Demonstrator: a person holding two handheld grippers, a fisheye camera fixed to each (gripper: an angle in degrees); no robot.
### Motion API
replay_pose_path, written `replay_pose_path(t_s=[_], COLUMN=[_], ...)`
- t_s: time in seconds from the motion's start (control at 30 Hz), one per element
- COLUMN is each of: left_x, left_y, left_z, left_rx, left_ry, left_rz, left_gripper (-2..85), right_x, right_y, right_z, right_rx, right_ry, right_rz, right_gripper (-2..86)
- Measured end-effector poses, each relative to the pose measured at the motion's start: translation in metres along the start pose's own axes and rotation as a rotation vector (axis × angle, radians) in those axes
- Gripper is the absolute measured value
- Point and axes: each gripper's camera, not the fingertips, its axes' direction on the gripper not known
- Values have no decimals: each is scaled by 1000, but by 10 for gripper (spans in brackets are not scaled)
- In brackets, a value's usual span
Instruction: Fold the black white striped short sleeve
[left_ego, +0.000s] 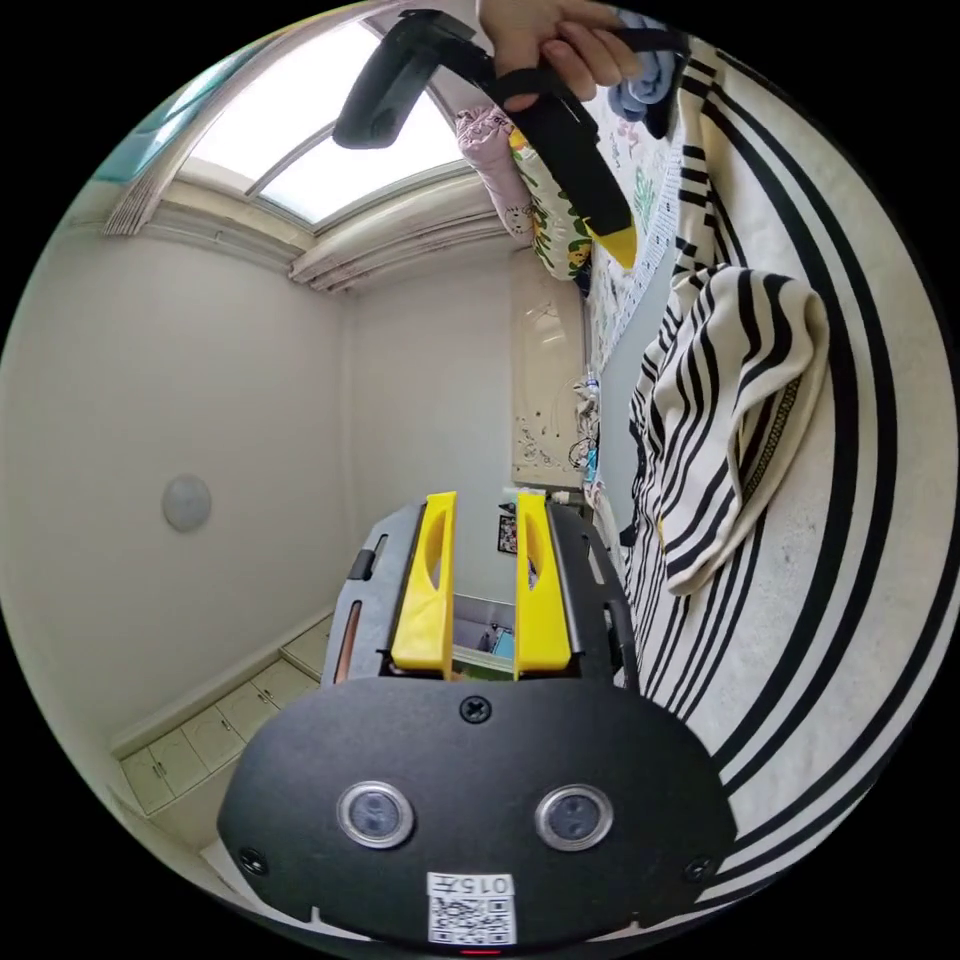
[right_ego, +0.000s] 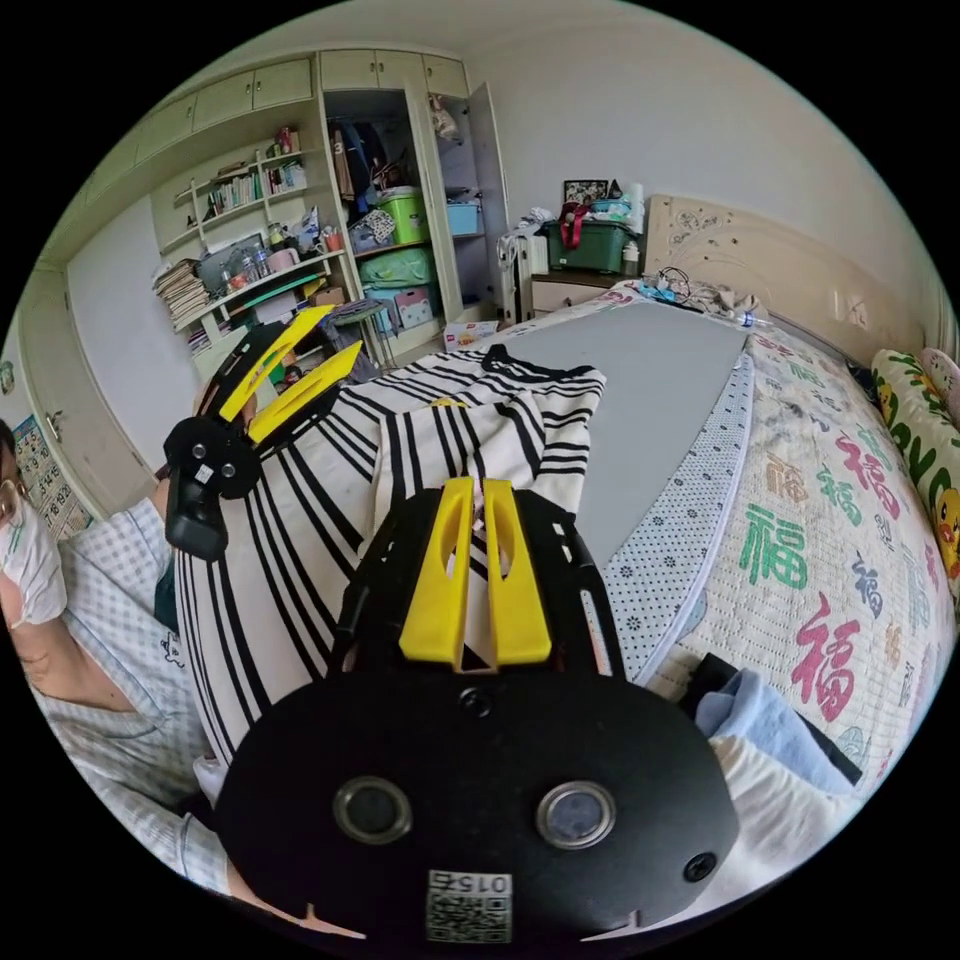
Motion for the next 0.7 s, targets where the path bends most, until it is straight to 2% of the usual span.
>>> replay_pose_path(t_s=[0.07,0.13,0.2,0.27,0.33,0.37,0.43,0.5,0.7], left_x=[0,-2,2,2,-4,-4,4,20,107], left_y=[-5,-8,-8,-2,15,21,53,73,88], left_z=[-5,-4,1,13,55,69,124,153,199], left_rx=[3,14,14,35,42,48,114,170,97], left_ry=[26,157,198,342,712,816,1163,1309,1388], left_rz=[-13,-68,-91,-172,-338,-387,-569,-639,-589], left_gripper=[90,92,92,92,93,94,93,90,91], right_x=[-3,-9,-14,-17,-20,-20,-19,-18,-37], right_y=[0,1,1,0,0,0,-1,-2,-9], right_z=[1,1,1,1,-1,-1,-1,3,12], right_rx=[6,21,22,19,24,25,1,-37,-97], right_ry=[22,40,47,78,129,140,182,204,113], right_rz=[4,2,-5,-2,12,18,48,65,-16], right_gripper=[40,53,63,76,84,84,85,85,93])
